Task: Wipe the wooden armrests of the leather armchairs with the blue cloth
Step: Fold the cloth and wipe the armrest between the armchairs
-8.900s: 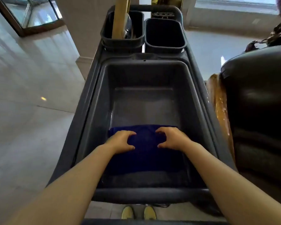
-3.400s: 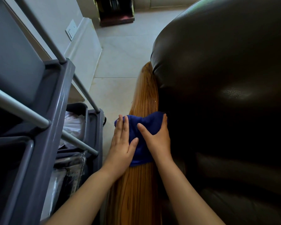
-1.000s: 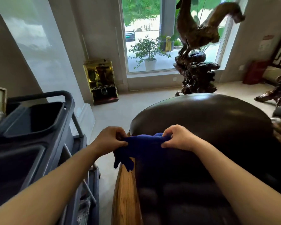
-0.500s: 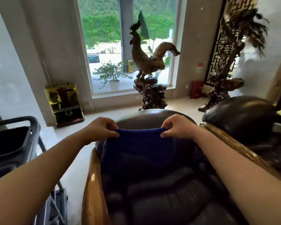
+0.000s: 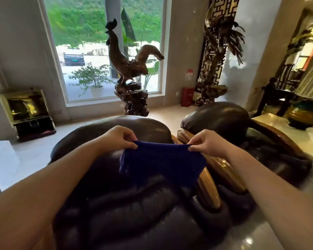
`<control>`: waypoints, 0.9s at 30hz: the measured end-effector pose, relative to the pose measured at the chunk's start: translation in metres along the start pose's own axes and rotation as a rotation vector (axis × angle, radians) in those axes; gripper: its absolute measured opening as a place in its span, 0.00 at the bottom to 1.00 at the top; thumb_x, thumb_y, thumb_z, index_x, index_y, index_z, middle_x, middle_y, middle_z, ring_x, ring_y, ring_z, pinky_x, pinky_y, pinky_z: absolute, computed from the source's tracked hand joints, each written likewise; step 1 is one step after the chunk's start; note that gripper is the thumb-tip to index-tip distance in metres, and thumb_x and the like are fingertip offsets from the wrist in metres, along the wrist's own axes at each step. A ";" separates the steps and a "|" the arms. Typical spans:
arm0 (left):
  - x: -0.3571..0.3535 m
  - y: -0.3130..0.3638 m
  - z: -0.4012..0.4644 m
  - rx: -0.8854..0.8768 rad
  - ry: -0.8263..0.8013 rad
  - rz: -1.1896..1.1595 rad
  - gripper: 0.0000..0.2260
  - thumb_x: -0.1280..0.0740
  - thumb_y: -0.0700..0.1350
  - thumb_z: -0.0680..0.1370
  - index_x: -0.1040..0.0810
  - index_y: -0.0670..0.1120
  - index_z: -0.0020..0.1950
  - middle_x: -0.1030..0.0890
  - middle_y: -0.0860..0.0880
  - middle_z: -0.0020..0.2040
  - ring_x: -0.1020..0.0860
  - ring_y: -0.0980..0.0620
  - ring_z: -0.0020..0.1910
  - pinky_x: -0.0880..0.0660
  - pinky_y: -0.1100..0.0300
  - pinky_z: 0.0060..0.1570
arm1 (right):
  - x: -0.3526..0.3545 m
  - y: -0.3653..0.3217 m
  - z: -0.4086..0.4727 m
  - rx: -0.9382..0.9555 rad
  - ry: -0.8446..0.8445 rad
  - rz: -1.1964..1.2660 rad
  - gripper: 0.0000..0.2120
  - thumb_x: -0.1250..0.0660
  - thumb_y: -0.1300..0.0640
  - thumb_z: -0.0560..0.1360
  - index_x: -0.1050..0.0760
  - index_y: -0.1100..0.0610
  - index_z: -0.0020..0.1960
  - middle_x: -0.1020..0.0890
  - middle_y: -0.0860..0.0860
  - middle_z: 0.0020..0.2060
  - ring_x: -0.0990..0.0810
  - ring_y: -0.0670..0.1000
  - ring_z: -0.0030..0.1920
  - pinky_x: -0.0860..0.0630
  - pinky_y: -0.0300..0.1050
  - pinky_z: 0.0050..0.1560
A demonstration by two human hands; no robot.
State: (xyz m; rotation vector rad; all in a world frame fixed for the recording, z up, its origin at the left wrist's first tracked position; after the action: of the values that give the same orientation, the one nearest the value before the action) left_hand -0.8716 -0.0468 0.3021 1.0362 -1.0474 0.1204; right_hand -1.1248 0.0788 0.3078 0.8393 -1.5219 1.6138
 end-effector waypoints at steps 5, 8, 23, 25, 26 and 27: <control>-0.061 0.044 0.040 -0.007 -0.029 -0.034 0.06 0.27 0.40 0.68 0.19 0.50 0.36 0.21 0.53 0.30 0.25 0.62 0.28 0.28 0.71 0.30 | 0.030 0.080 -0.025 -0.063 0.081 0.052 0.04 0.30 0.58 0.71 0.17 0.52 0.43 0.16 0.46 0.35 0.18 0.43 0.39 0.23 0.40 0.43; -0.086 0.064 0.067 -0.013 -0.047 -0.023 0.06 0.27 0.40 0.68 0.19 0.51 0.35 0.20 0.52 0.31 0.24 0.61 0.29 0.27 0.69 0.33 | 0.045 0.119 -0.028 -0.071 0.093 0.045 0.04 0.31 0.58 0.73 0.17 0.52 0.44 0.17 0.46 0.35 0.18 0.43 0.39 0.23 0.38 0.42; -0.206 0.087 0.231 0.008 -0.017 -0.007 0.09 0.27 0.42 0.68 0.22 0.56 0.34 0.21 0.55 0.33 0.24 0.58 0.34 0.31 0.67 0.36 | 0.080 0.303 0.044 -0.125 0.085 -0.017 0.04 0.32 0.58 0.72 0.18 0.53 0.44 0.19 0.45 0.35 0.20 0.42 0.39 0.29 0.30 0.37; -0.229 0.082 0.248 0.042 -0.013 -0.009 0.09 0.27 0.41 0.67 0.22 0.55 0.34 0.23 0.55 0.31 0.26 0.60 0.32 0.32 0.67 0.35 | 0.079 0.331 0.057 -0.118 0.070 -0.032 0.04 0.31 0.59 0.72 0.18 0.53 0.45 0.19 0.44 0.35 0.21 0.42 0.38 0.29 0.30 0.37; -0.239 0.079 0.253 0.062 -0.013 -0.013 0.09 0.27 0.40 0.67 0.22 0.54 0.34 0.23 0.55 0.31 0.27 0.60 0.32 0.32 0.67 0.35 | 0.076 0.344 0.061 -0.119 0.056 -0.025 0.05 0.31 0.59 0.71 0.18 0.53 0.45 0.19 0.44 0.36 0.21 0.42 0.39 0.28 0.31 0.38; -0.250 0.078 0.259 0.084 -0.016 -0.019 0.08 0.27 0.40 0.67 0.22 0.52 0.35 0.23 0.54 0.32 0.26 0.58 0.32 0.31 0.65 0.36 | 0.072 0.357 0.065 -0.122 0.036 -0.012 0.05 0.31 0.59 0.71 0.18 0.53 0.45 0.18 0.45 0.36 0.21 0.43 0.39 0.26 0.34 0.39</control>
State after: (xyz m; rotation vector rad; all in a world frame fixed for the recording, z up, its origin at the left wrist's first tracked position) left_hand -1.2167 -0.1064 0.1886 1.1249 -1.0535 0.1421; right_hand -1.4716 0.0167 0.1949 0.7472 -1.5698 1.5037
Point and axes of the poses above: each hand's wrist, its own z-axis towards the middle knuckle, its own x-axis out of the back of the hand, y = z × x, the point moved 3 cm from there along z, towards the middle knuckle
